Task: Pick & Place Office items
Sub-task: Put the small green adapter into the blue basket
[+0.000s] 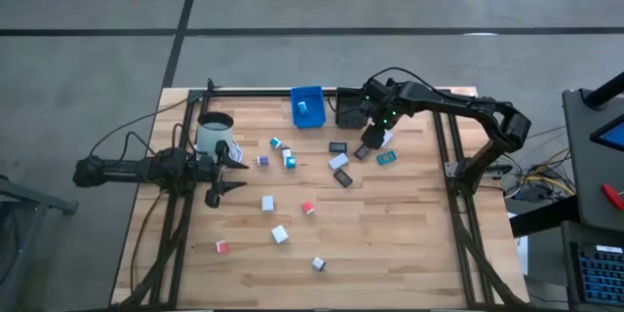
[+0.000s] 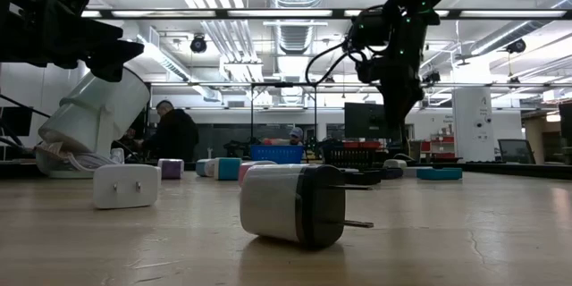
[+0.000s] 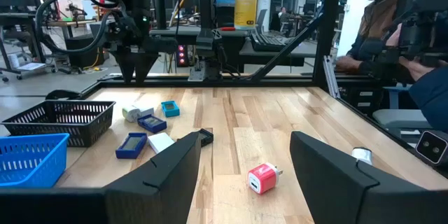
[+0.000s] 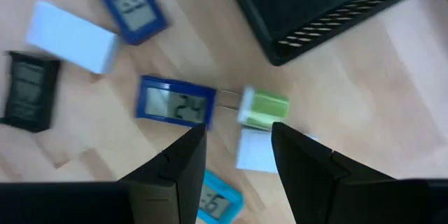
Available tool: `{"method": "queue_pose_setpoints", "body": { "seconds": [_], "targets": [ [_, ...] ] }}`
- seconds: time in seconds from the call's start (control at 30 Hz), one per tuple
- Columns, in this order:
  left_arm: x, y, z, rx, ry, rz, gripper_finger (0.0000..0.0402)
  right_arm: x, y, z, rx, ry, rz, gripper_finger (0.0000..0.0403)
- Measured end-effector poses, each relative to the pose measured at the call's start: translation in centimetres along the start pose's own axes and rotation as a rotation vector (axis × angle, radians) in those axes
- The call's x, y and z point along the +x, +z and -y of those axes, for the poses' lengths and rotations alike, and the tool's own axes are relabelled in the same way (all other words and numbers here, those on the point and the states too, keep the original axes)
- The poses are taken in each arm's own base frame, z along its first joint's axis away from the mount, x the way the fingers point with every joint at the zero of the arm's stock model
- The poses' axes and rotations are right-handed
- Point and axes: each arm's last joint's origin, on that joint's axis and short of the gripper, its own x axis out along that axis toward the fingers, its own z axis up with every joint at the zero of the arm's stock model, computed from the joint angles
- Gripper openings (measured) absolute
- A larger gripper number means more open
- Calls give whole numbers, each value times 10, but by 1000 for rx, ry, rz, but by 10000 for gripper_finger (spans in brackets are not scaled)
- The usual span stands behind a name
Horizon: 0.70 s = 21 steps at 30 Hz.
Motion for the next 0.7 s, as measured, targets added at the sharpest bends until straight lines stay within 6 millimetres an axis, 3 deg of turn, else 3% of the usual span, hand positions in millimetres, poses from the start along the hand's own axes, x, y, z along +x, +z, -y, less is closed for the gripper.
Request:
{"method": "queue_pose_setpoints", "body": {
  "seconds": [0.27,0.7],
  "targets": [
    [0,0,0,0,0,0,227,2,-2,-1,9,1,-8,191],
    [0,0,0,0,0,0,227,2,-1,0,45,-15,-3,194]
  ]
}}
